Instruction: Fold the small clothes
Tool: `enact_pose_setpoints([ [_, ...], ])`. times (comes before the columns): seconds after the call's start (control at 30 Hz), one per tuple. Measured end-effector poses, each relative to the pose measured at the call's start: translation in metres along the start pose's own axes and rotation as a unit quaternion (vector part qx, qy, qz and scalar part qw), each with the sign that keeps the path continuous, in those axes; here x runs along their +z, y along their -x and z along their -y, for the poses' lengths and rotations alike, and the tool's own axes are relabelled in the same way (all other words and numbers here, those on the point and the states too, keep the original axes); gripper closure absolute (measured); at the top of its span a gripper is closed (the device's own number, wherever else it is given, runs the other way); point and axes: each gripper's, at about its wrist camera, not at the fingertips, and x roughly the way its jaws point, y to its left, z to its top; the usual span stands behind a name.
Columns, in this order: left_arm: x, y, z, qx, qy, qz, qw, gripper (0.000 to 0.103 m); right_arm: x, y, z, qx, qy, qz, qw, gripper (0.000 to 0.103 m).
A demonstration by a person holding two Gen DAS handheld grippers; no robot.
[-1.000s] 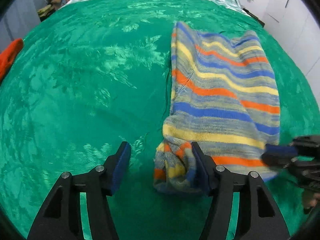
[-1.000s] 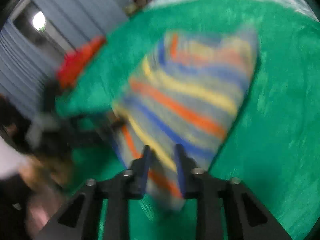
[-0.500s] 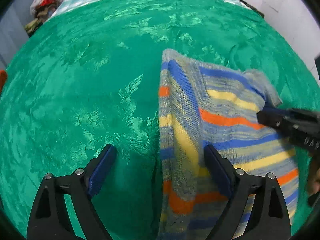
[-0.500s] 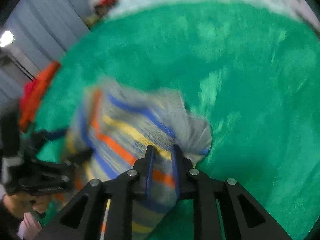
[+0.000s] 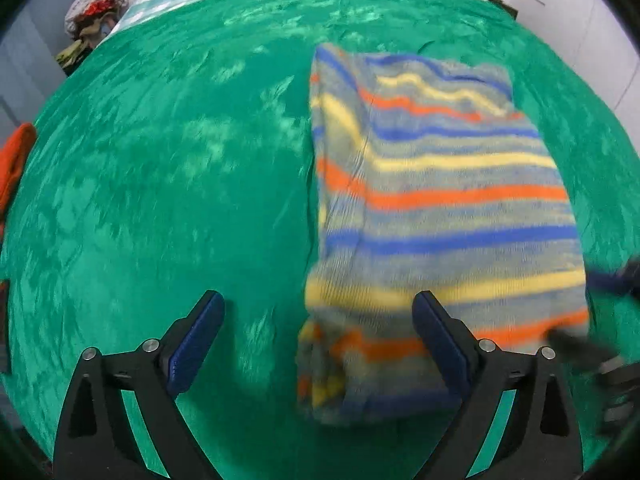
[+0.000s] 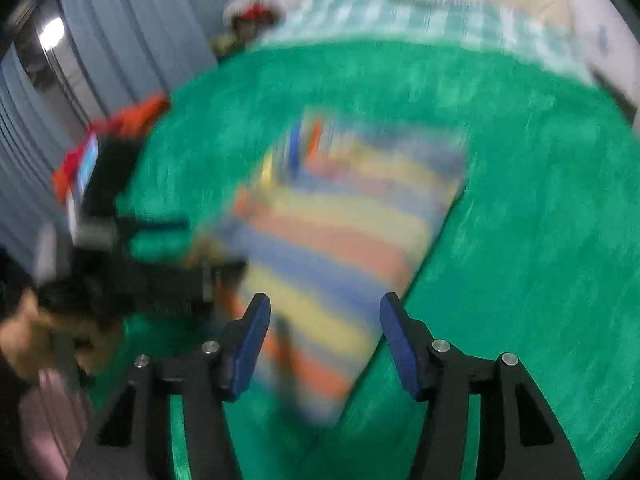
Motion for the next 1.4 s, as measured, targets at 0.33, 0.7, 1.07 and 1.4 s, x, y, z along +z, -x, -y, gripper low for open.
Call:
enact_pose_setpoints([
  [0.33,-0.026,0.084,-0.002,0.001,0.024,0.052,0.9984,0.006,-0.033,0.077,-0.025,-0.067,-0.026,0.057,0.996,0.021],
  [0.7,-0.037,0.117,0.005,0.019,0.015,0.071,0.9972,0.006,-0.043,0.113,-0.032,-0.080,-0.056,0.076,0.992,0.020],
  [1.07,-0.055,0.090,-0.010,-0.036,0.025,0.024,0.9987,0.005,-0.053,0.107,-0.020,-0.082,-0.087,0.063,0.991,0.020],
  [1.4,0.024,0.019,-0.043,-0.147,0.055,0.020,0.9874,0.006,-0.002,0.058,0.040,0.003,-0.165,0.085,0.983,0.020],
])
